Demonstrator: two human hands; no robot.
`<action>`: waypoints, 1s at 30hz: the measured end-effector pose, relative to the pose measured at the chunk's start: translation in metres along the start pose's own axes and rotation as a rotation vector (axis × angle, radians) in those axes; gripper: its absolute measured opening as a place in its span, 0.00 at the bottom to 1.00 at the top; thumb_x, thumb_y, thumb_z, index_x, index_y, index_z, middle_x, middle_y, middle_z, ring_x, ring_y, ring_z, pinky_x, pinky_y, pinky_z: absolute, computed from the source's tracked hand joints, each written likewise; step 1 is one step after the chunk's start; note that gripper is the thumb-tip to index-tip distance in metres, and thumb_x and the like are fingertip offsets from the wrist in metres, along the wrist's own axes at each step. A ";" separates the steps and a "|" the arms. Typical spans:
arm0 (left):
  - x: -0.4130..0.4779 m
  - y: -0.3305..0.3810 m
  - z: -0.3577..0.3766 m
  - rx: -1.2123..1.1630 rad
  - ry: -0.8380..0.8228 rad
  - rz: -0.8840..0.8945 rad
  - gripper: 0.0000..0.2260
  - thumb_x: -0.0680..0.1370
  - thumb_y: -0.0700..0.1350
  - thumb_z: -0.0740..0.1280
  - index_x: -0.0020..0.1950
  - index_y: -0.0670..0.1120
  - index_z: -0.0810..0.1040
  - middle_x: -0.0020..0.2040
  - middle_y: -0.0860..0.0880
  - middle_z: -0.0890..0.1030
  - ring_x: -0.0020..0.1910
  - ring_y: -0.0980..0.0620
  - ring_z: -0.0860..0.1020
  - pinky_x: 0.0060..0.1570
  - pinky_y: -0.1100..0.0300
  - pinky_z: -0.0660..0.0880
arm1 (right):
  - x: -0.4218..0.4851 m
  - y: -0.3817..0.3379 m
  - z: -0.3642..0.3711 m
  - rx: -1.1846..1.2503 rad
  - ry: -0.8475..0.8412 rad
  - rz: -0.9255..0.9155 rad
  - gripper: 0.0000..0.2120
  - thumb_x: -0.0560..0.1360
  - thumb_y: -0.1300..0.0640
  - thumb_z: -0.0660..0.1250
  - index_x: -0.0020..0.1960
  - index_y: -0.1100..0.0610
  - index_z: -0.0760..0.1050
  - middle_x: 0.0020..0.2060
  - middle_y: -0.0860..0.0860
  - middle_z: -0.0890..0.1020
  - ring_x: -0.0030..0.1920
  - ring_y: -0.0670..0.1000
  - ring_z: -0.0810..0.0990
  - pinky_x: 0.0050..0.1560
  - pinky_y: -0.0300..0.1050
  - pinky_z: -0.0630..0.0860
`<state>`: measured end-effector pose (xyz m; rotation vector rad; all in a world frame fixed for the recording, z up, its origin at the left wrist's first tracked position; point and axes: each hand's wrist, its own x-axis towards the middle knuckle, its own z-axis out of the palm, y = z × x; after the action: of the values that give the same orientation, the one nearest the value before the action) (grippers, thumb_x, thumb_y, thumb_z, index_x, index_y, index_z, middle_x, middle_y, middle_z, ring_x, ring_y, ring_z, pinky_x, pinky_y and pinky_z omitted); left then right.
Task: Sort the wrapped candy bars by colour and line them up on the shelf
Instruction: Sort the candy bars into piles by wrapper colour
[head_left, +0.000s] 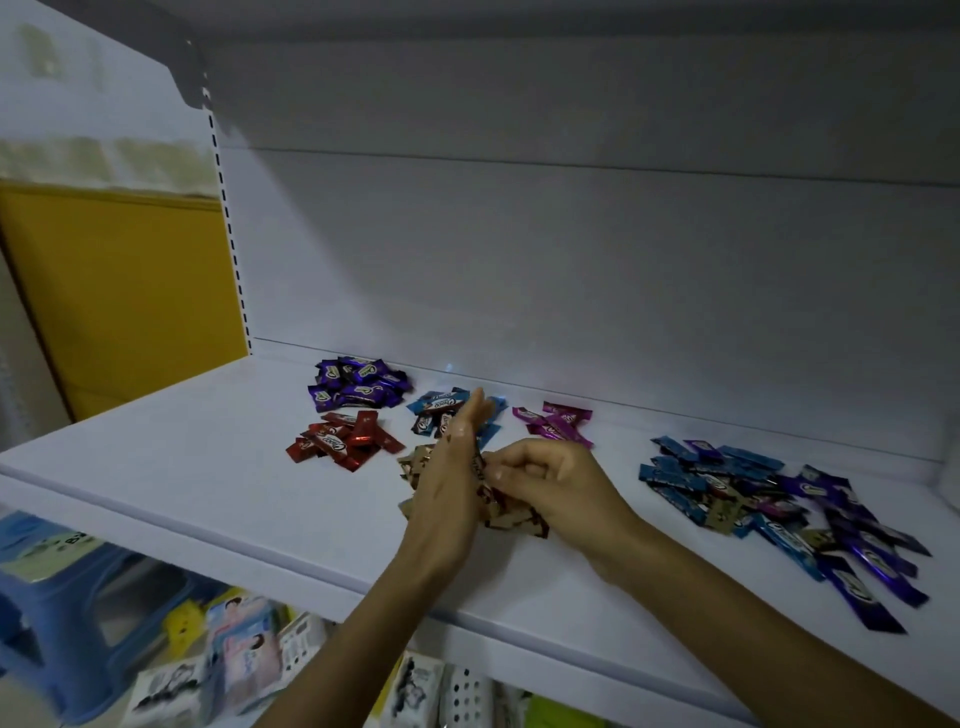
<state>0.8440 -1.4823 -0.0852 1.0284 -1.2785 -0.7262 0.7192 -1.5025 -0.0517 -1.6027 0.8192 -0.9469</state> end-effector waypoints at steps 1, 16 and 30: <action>0.000 -0.004 -0.003 0.156 0.010 0.043 0.26 0.79 0.65 0.48 0.75 0.57 0.60 0.73 0.60 0.66 0.72 0.59 0.63 0.71 0.54 0.63 | 0.001 0.003 -0.007 -0.091 0.052 -0.018 0.05 0.75 0.65 0.68 0.44 0.59 0.81 0.38 0.54 0.85 0.39 0.49 0.83 0.40 0.37 0.80; 0.003 -0.024 -0.017 1.280 -0.194 0.034 0.27 0.78 0.65 0.53 0.76 0.59 0.56 0.78 0.57 0.56 0.77 0.53 0.48 0.72 0.40 0.39 | 0.015 0.046 -0.036 -0.941 0.148 -0.218 0.04 0.74 0.52 0.69 0.46 0.50 0.75 0.46 0.45 0.75 0.48 0.46 0.73 0.47 0.40 0.67; 0.049 -0.027 0.154 0.999 -0.604 0.211 0.38 0.76 0.67 0.59 0.79 0.55 0.44 0.80 0.48 0.47 0.78 0.47 0.46 0.74 0.49 0.49 | -0.112 0.055 -0.209 -1.387 0.280 0.195 0.37 0.74 0.28 0.49 0.77 0.43 0.47 0.77 0.47 0.46 0.77 0.49 0.46 0.76 0.49 0.48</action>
<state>0.7052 -1.5690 -0.0926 1.4690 -2.3545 -0.1852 0.4797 -1.5070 -0.0971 -2.4448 2.0536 -0.3872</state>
